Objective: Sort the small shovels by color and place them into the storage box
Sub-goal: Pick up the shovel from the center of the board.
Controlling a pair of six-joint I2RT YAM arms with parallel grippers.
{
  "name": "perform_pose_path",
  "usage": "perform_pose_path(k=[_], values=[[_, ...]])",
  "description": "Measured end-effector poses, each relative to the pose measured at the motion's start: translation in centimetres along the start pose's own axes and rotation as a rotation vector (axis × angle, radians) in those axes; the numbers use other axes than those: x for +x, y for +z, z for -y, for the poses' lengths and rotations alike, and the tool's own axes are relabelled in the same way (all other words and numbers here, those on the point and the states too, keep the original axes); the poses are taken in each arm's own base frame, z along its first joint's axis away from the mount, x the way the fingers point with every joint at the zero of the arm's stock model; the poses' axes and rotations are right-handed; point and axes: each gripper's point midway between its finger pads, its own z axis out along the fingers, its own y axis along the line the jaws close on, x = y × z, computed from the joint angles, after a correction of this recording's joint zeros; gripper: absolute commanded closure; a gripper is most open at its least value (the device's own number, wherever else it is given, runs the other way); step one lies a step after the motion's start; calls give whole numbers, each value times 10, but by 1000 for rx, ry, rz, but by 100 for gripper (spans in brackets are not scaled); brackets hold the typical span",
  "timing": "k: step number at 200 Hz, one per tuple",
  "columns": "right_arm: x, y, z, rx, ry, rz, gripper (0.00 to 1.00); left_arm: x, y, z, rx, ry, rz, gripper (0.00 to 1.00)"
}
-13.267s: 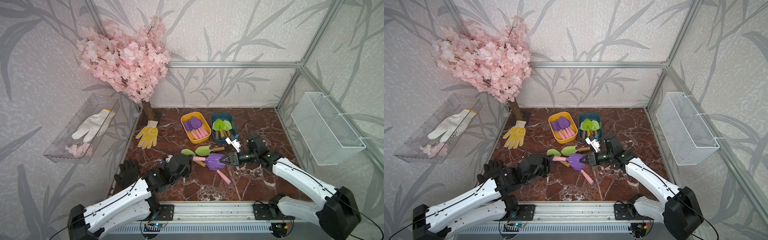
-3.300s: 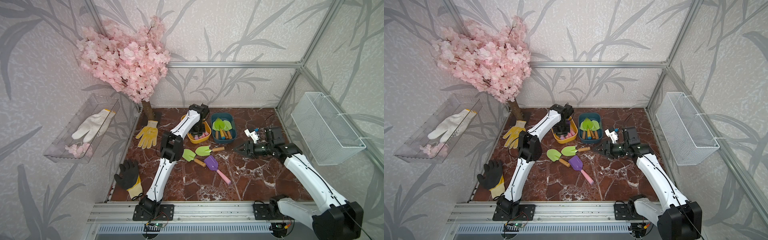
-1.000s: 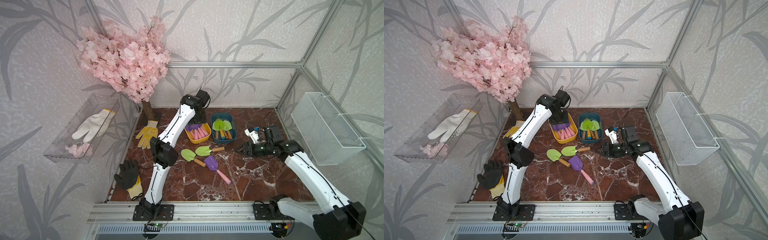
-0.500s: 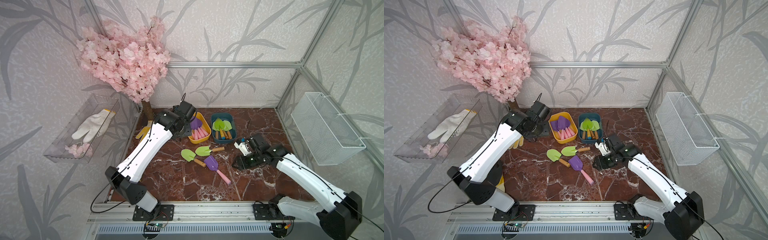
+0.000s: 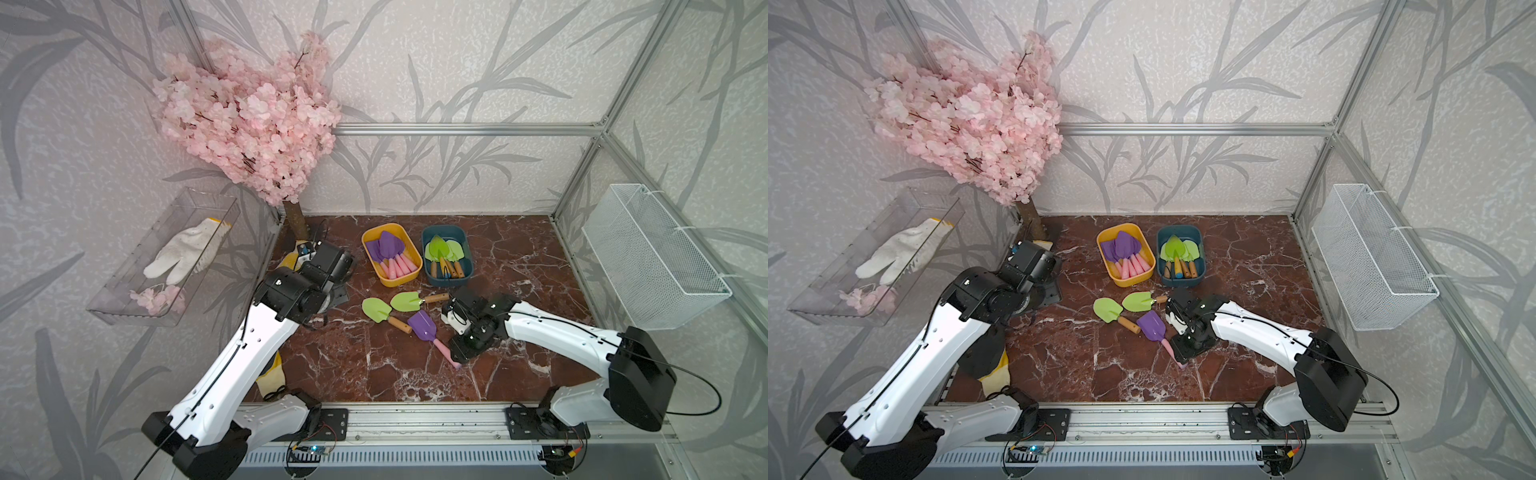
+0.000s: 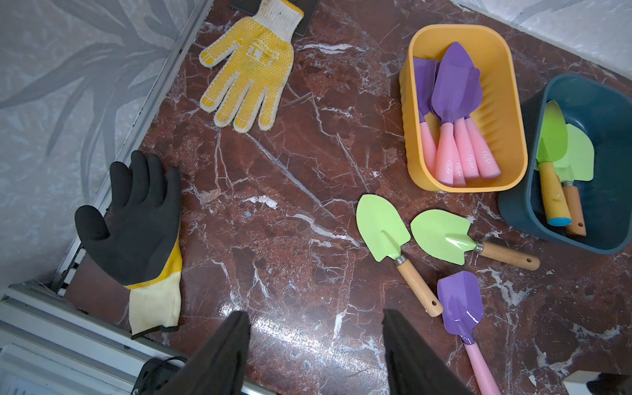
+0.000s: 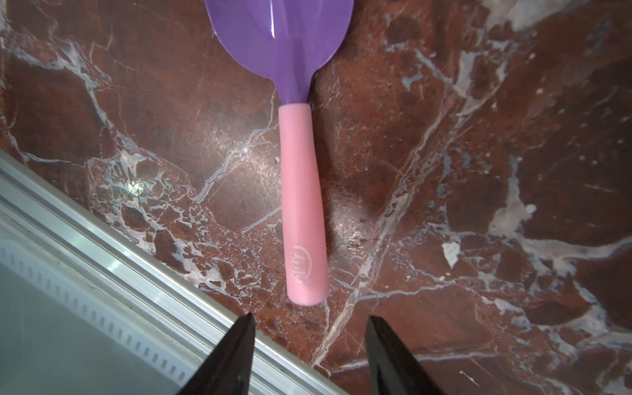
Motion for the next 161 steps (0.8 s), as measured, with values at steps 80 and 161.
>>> perform_pose_path(k=[80, 161], values=[[-2, 25, -2, 17, -10, -44, 42, 5, 4, -5, -13, -13, -9, 35], [-1, 41, 4, 53, -24, -89, 45, 3, -2, -13, -8, -35, 9, 34]])
